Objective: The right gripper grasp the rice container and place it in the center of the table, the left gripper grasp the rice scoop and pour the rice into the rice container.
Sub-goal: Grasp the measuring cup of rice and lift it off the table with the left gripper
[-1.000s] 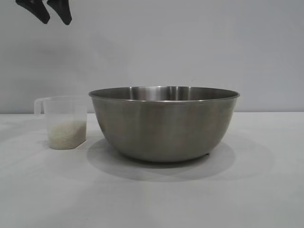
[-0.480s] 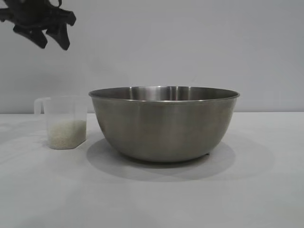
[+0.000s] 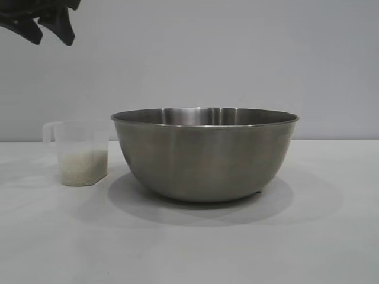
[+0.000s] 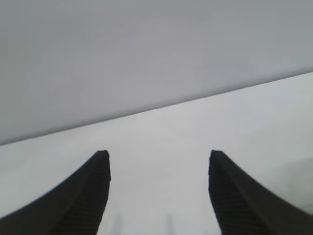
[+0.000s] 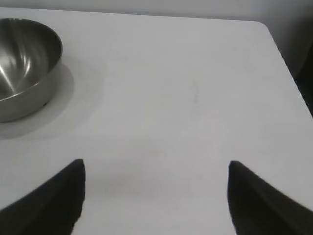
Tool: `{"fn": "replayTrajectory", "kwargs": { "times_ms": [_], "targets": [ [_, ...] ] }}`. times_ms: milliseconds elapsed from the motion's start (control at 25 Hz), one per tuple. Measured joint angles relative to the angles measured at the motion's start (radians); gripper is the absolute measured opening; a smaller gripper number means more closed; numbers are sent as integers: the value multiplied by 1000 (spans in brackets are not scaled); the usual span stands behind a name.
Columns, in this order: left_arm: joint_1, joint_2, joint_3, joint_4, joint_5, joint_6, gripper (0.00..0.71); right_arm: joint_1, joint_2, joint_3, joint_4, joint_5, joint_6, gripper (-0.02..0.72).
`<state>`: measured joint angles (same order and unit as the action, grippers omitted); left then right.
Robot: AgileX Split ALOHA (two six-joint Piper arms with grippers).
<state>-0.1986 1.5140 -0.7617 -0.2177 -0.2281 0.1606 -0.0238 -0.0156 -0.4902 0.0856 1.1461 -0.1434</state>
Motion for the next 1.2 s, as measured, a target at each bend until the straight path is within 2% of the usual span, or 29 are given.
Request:
{"fn": "replayTrajectory", "kwargs": {
  "times_ms": [120,200,520,640,760,1000,1200],
  "targets": [
    [-7,-57,119,0,-89,-25,372,0,0,0,0,0,0,511],
    [-29,-85,193,0,-160,-32,372,0,0,0,0,0,0,511],
    [-184,-110,492,0,-559,-82,372,0,0,0,0,0,0,511],
    [-206,-108,590,0,-725,-96,372,0,0,0,0,0,0,511],
    [-208,-73,662,0,-857,-106,372,0,0,0,0,0,0,511],
    [-208,110,698,0,-906,-116,372,0,0,0,0,0,0,511],
    [-208,226,662,0,-906,-133,372,0,0,0,0,0,0,511]
  ]
}}
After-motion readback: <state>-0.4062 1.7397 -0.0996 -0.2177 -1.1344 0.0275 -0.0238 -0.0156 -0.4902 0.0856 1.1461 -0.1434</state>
